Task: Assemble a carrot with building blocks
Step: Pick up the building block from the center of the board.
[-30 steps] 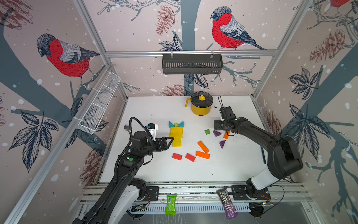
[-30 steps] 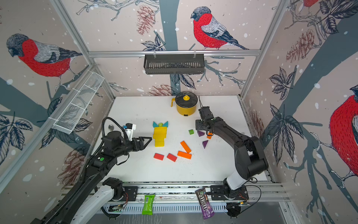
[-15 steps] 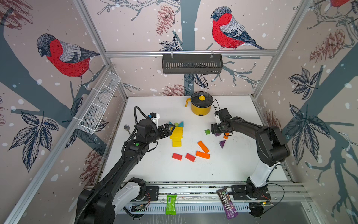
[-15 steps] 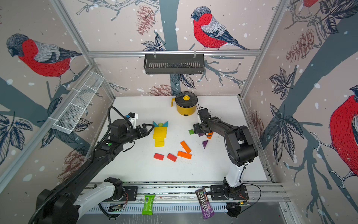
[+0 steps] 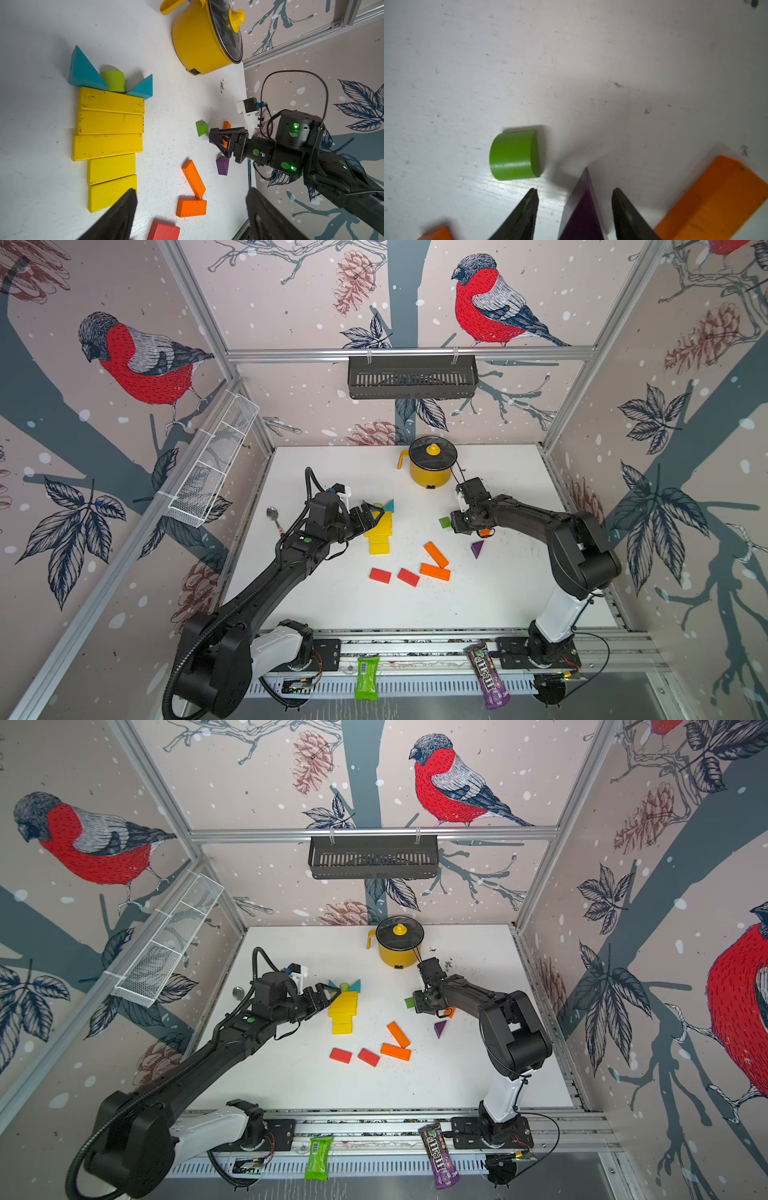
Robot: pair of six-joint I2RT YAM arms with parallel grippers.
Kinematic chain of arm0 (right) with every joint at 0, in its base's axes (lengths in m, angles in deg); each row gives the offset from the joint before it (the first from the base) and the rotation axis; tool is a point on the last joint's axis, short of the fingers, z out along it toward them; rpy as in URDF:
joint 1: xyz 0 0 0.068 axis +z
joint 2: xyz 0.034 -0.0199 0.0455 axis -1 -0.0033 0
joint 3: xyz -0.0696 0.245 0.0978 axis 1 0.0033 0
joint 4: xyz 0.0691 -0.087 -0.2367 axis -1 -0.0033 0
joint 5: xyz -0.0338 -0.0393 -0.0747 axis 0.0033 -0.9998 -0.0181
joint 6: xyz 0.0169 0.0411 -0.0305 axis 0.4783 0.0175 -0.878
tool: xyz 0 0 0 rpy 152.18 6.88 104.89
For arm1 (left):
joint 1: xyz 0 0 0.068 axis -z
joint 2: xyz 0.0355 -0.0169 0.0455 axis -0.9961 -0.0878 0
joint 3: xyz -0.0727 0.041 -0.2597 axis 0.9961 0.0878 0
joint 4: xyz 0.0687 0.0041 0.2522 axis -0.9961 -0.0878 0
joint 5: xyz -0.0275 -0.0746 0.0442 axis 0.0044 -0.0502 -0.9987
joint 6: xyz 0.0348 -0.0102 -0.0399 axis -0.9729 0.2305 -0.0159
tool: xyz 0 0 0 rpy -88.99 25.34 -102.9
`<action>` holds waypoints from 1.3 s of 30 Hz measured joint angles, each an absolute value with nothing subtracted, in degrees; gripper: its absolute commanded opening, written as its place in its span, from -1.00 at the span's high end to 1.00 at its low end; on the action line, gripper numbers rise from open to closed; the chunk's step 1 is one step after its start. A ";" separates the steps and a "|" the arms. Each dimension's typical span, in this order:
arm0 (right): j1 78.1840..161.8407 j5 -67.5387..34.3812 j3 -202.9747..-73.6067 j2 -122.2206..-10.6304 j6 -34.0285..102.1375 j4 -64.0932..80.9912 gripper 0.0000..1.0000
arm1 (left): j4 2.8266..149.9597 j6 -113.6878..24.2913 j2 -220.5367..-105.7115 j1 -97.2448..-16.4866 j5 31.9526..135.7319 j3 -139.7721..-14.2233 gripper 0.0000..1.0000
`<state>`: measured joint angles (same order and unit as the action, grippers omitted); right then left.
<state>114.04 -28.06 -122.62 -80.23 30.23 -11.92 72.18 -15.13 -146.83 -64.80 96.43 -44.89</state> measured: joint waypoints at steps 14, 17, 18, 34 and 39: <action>116.81 -32.44 -122.31 -78.46 31.74 -13.54 0.02 | 73.97 -15.92 -154.63 -64.21 97.11 -53.54 -0.67; 116.79 -32.94 -122.20 -78.86 31.87 -13.43 0.05 | 73.97 -16.95 -155.37 -64.21 97.20 -54.26 -0.67; 116.77 -32.94 -122.18 -79.16 31.89 -13.47 0.09 | 73.99 -16.99 -155.64 -64.21 97.26 -54.59 -0.67; 117.75 -35.76 -121.70 -80.06 31.89 -13.47 0.42 | 73.53 -23.37 -158.98 -64.43 98.77 -60.10 -0.68; 118.34 -37.66 -122.51 -79.10 31.85 -13.89 0.43 | 73.51 -25.93 -158.98 -65.72 98.55 -60.19 -0.70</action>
